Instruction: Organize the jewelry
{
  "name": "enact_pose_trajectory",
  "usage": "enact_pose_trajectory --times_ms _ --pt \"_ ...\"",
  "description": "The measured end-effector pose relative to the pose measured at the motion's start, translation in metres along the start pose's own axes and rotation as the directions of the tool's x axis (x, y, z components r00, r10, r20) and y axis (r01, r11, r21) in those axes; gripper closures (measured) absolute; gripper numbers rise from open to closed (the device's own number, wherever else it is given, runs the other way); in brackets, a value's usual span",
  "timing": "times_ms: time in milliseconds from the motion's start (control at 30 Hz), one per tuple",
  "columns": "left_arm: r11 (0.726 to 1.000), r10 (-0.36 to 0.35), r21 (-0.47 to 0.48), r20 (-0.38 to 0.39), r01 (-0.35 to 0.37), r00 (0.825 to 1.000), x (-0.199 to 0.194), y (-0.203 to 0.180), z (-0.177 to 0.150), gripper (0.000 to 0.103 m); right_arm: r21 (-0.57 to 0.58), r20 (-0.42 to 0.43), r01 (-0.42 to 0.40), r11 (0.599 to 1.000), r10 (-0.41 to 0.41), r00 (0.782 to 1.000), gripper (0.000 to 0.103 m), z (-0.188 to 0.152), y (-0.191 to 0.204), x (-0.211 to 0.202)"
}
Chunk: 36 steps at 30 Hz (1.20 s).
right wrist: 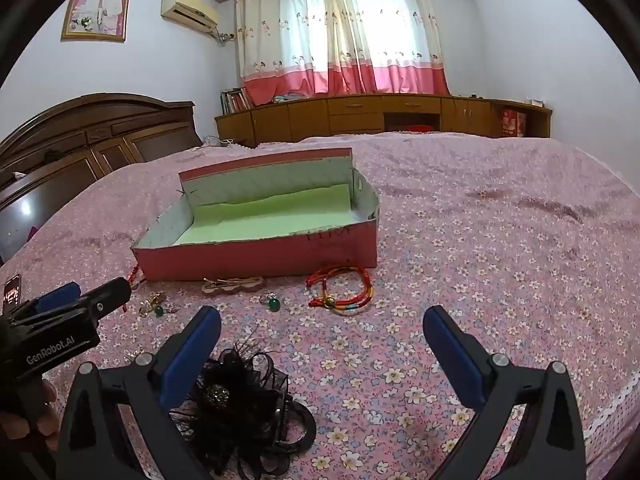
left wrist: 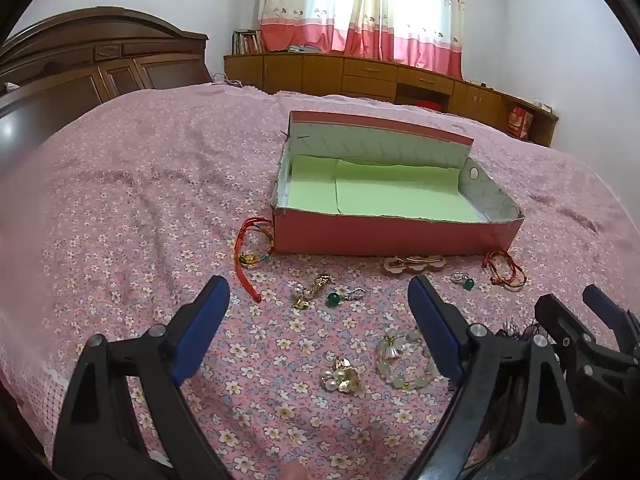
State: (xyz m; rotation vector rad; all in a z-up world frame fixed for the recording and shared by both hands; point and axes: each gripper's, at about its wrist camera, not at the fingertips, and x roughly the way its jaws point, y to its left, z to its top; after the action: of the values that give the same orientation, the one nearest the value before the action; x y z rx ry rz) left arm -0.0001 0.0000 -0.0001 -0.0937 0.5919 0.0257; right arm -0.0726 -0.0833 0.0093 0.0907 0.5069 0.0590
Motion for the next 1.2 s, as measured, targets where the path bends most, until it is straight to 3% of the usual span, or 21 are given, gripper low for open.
enact_pose_trajectory --times_ms 1200 --pt "1.0 0.0 0.012 0.001 0.0 1.0 0.0008 -0.0055 -0.0016 0.019 0.009 0.004 -0.001 1.0 0.001 1.0 0.0 0.0014 -0.0019 -0.0008"
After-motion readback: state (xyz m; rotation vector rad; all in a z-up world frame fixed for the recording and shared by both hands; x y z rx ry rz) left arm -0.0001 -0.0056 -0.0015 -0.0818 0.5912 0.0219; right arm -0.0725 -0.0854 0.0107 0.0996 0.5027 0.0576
